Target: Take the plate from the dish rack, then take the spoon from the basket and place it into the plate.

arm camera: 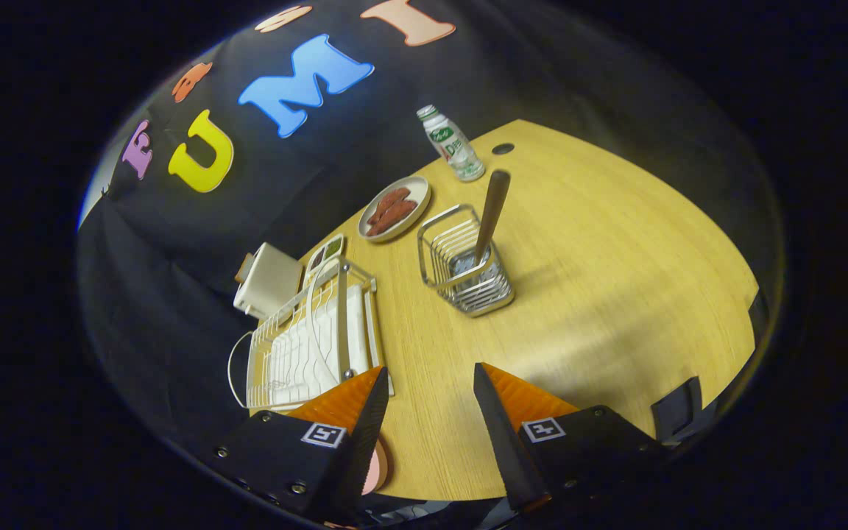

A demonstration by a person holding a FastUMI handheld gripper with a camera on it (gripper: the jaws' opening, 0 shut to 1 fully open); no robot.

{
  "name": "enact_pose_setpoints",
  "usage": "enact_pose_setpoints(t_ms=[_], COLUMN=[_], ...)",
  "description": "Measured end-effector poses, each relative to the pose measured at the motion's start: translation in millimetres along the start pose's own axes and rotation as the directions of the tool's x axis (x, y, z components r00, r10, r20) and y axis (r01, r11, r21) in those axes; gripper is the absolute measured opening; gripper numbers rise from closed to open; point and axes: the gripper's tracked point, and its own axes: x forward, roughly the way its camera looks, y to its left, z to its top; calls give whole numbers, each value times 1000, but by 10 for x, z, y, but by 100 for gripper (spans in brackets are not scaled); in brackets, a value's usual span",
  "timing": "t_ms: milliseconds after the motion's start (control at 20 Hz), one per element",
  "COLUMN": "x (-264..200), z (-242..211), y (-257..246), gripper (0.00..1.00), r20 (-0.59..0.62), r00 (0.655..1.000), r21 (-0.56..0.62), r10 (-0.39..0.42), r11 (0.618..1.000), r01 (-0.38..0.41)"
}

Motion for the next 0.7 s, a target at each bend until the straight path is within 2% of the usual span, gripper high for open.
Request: enact_pose_setpoints(t_ms=[150,300,450,500,550,700], x=[-8,38,180,243,286,423], z=[405,661,815,844,882,958], y=[-99,-198,-249,-308,-321,-378], gripper=[71,71,71,66,57,57], r20=[128,193,212,210,212,205], r00=[990,975,967,965,964,965], r21=[23,29,70,81,90,110], r10=[-64,-113,-140,-155,-159,-164], r11=[998,994,989,987,986,984], r01=[61,110,128,140,142,144])
